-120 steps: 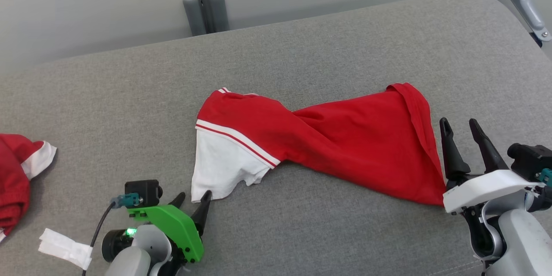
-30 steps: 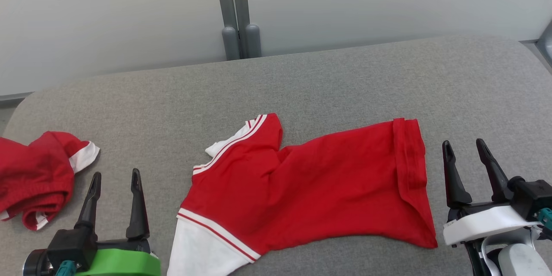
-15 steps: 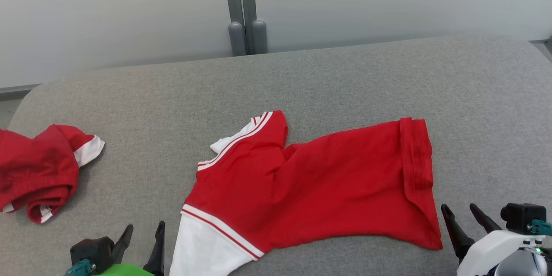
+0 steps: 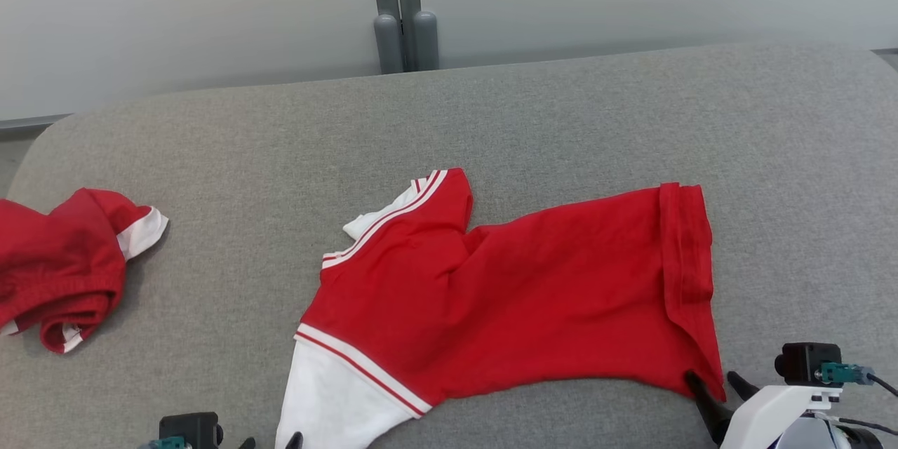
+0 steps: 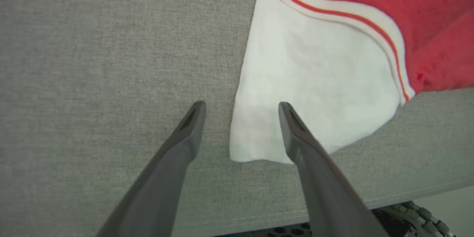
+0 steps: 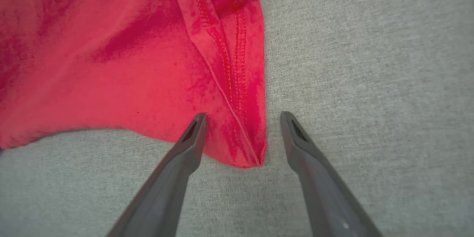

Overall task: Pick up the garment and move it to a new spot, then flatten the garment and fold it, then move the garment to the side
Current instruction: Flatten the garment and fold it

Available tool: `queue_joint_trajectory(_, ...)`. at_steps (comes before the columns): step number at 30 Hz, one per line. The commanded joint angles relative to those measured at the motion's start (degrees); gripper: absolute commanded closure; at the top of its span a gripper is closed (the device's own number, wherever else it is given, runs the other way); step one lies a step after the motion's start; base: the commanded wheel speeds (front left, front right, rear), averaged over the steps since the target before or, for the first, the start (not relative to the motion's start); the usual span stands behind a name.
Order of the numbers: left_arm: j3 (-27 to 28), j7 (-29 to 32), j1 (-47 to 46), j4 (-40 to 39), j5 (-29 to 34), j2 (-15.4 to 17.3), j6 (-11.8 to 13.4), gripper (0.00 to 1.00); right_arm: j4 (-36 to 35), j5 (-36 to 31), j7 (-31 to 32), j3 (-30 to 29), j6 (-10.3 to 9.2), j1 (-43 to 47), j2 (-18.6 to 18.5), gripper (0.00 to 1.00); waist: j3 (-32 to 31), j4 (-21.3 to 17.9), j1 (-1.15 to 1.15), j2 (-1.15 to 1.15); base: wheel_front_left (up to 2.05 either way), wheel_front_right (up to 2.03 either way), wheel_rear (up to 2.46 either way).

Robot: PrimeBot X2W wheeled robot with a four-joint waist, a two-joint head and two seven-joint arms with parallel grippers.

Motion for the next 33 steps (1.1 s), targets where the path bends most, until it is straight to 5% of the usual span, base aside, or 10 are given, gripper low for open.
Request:
queue_joint_trajectory(1,-0.1,0.3,-0.1,0.9,-0.5,0.2,-0.4,0.00,0.4,0.2,0.3,0.4,0.01,-0.5,0.2,0.00,0.1,0.0,0.00,0.00,0.00,0.00,0.00)
queue_joint_trajectory(10,-1.7,1.4,-2.0,6.5,-2.0,-0.4,-1.7,0.00,2.1,0.1,-0.4,1.4,0.01,-2.1,0.8,0.00,0.8,0.0,0.00,0.00,0.00,0.00,0.00)
queue_joint_trajectory(12,-1.7,0.9,-2.7,7.1,-2.3,-0.6,-1.9,0.27,2.6,0.2,-0.5,1.6,0.01,-2.4,1.0,0.02,0.9,0.1,0.00,0.00,0.00,0.00,0.00)
queue_joint_trajectory(13,-1.7,0.7,-3.0,7.4,-2.3,-0.6,-2.1,0.50,2.9,0.4,-0.5,1.8,0.01,-2.5,1.1,0.23,0.9,0.1,0.00,0.00,0.00,0.00,0.00)
queue_joint_trajectory(14,-1.8,0.6,-3.2,7.8,-2.4,-0.6,-2.1,0.76,3.2,0.8,-0.3,2.1,0.01,-2.6,1.3,0.66,0.9,0.1,0.00,0.00,0.00,0.00,0.00)
queue_joint_trajectory(15,-2.0,0.7,-3.3,8.0,-2.4,-0.6,-2.2,1.00,3.5,0.9,-0.1,2.4,0.01,-2.7,1.3,0.92,1.0,0.1,0.00,0.00,0.00,0.00,0.00)
queue_joint_trajectory(16,-2.2,0.7,-3.3,8.2,-2.6,-0.7,-2.5,1.00,3.7,1.2,0.0,2.7,0.01,-2.9,1.3,1.00,0.9,0.1,0.00,0.00,0.00,0.00,0.00)
queue_joint_trajectory(24,-1.0,-3.1,-4.6,5.9,-2.7,0.3,-3.0,1.00,0.2,4.0,-3.9,3.6,0.01,-4.0,0.3,1.00,0.9,0.1,0.00,0.00,0.00,0.00,0.00)
queue_joint_trajectory(33,-0.5,-6.6,-10.3,-2.9,-1.0,1.9,-3.5,1.00,-11.5,12.6,-8.2,5.8,0.01,-9.6,-3.5,1.00,2.4,-0.6,0.00,0.00,0.00,0.00,0.00)
